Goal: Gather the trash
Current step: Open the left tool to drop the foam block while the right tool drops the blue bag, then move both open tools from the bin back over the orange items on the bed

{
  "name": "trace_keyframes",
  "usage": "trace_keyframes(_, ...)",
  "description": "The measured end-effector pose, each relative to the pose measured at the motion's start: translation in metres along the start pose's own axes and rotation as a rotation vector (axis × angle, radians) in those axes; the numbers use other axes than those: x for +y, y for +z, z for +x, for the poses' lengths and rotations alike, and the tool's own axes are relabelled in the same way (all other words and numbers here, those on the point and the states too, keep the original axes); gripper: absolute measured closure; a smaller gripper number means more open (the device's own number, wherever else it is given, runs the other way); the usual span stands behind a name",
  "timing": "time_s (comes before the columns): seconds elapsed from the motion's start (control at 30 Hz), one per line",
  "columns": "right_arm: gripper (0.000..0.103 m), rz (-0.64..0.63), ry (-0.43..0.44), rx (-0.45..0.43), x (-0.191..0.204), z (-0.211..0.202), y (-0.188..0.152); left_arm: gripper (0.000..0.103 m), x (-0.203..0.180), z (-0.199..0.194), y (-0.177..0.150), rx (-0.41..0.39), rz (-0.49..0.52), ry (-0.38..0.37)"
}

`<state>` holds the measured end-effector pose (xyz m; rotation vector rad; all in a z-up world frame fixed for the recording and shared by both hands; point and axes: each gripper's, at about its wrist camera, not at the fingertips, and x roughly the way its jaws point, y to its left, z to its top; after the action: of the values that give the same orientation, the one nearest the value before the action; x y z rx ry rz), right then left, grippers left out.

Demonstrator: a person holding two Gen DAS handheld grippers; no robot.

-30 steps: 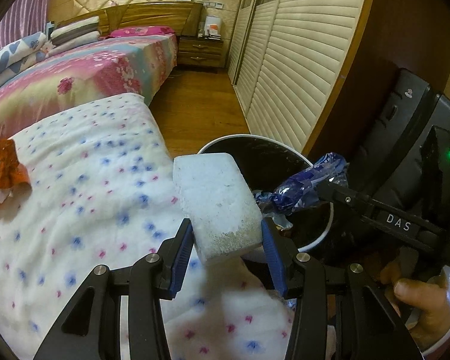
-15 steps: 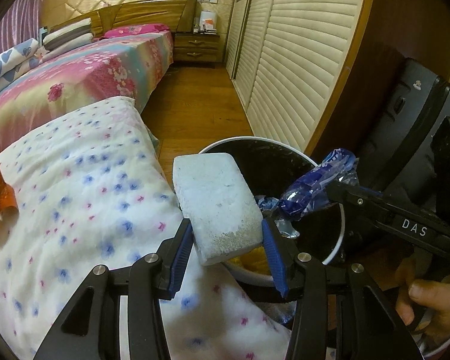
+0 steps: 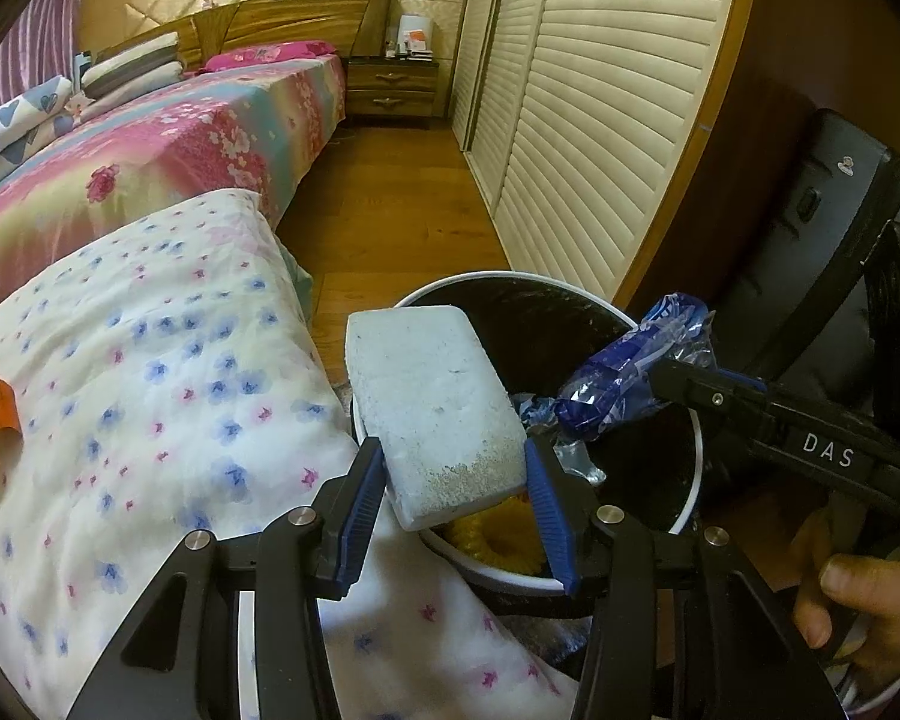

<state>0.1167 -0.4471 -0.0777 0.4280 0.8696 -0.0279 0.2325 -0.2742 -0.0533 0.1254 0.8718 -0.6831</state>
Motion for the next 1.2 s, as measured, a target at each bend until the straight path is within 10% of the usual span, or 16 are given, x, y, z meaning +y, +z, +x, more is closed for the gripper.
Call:
trace_keyframes(0.63,0.030,0.044,0.010,-0.024,-0.003,-0.007,0.000,0.039,0.008,-0.024,-0.016,-0.021,-0.019,0.007)
trace_keyframes(1.2,0.013,-0.037,0.118,-0.029,0.071,-0.009,-0.013,0.037,0.076,-0.087,-0.063,-0.055,-0.180,0.094)
